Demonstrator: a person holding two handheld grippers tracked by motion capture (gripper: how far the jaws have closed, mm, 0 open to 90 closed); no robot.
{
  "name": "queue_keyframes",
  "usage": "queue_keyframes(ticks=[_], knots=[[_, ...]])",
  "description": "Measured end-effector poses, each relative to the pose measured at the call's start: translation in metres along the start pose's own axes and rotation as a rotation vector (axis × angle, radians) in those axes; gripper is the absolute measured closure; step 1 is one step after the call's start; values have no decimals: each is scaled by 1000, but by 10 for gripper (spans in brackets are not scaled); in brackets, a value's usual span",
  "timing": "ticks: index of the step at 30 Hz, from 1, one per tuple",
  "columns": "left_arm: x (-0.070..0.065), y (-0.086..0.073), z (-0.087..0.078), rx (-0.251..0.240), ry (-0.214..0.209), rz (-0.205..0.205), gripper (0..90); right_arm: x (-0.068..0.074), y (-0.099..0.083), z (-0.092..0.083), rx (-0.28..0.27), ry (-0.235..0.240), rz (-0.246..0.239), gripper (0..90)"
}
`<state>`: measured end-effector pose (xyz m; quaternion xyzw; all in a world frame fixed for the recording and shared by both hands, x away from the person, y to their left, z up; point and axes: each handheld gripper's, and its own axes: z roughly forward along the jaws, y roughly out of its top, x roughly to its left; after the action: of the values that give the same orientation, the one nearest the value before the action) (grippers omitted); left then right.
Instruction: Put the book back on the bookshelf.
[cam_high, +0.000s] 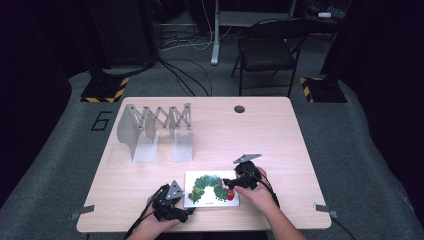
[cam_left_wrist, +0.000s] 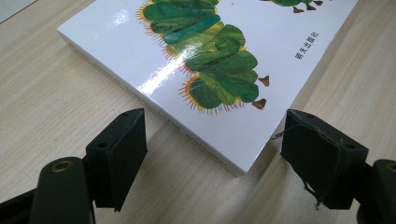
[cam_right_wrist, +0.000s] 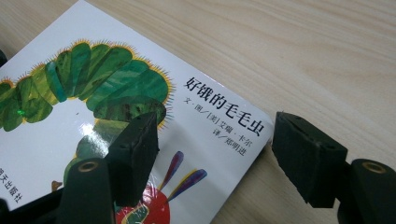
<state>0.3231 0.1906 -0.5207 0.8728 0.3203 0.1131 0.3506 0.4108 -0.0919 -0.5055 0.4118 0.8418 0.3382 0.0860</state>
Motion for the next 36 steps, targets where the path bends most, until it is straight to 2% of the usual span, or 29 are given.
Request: queue_keyframes(ticks=[1,2,4,7,9,12,13,14,15,18,19,21,22,23,25,26,28,31,34,36], knots=[[0,0,-1,6,-10,6,223,0,0,1,-6,5,-7,311],[-1,0,0,0,8,9,225,1,0,1,-1,1,-5,304],[-1,1,0,2,-3,16,225,1,0,2,1,-4,-10,301],[-2,1,3,-16,1,1,223,1,0,3,-9,-2,-7,302],[0,2,3,-17,2,6,209,0,1,3,-5,1,0,301],[2,3,3,-10,-15,-8,208,-4,2,6,-9,18,-1,298],[2,3,4,-21,-5,-19,216,-3,2,6,-8,14,27,298],[4,4,4,-12,-3,-15,227,-4,2,7,-9,14,33,298],[4,3,5,-24,5,-24,238,-5,3,7,-15,11,17,298],[6,4,5,-29,11,-23,247,-5,4,9,-19,11,48,299],[7,4,6,-33,11,-20,245,-7,4,9,-25,9,34,300],[9,5,6,-29,-1,-19,236,-8,6,10,-14,16,57,297],[10,6,8,-38,-7,-38,230,-10,7,12,-20,13,58,295],[11,7,8,-31,-2,-42,225,-10,8,12,-11,19,81,296],[12,9,8,-24,-6,-58,222,-12,11,13,4,22,77,299],[13,9,7,-14,-17,-55,222,-13,13,14,11,24,71,301],[14,9,8,-18,-8,-51,222,-14,17,15,30,26,79,307],[16,10,9,-19,-3,-41,222,-14,20,17,28,19,89,306],[19,8,9,-40,-11,-40,223,-13,19,18,18,13,86,306],[17,3,9,-68,0,-25,224,-15,15,16,-2,26,76,315]])
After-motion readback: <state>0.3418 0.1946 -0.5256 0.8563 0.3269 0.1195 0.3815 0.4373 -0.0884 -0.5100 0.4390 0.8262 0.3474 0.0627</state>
